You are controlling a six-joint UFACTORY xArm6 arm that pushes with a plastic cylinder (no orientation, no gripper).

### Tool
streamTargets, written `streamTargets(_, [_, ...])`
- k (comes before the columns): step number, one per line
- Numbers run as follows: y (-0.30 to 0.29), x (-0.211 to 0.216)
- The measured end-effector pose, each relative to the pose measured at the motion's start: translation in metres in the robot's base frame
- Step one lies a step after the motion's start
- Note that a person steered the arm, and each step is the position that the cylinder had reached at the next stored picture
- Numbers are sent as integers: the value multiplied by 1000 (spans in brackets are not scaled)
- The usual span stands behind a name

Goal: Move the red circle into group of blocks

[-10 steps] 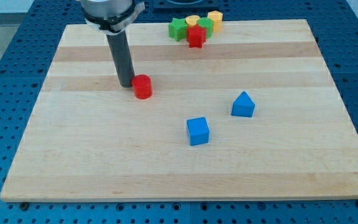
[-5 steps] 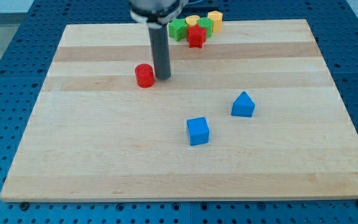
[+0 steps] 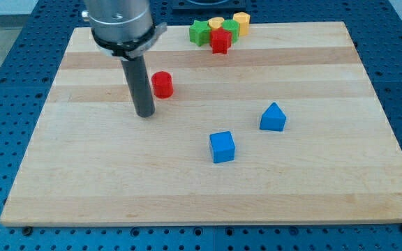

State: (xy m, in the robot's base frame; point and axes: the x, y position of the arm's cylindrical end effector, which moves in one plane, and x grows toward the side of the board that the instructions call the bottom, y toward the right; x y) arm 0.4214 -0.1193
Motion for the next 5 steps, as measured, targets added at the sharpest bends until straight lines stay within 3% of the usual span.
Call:
streamTargets(2, [72,-95])
streamTargets(5, [76,-106])
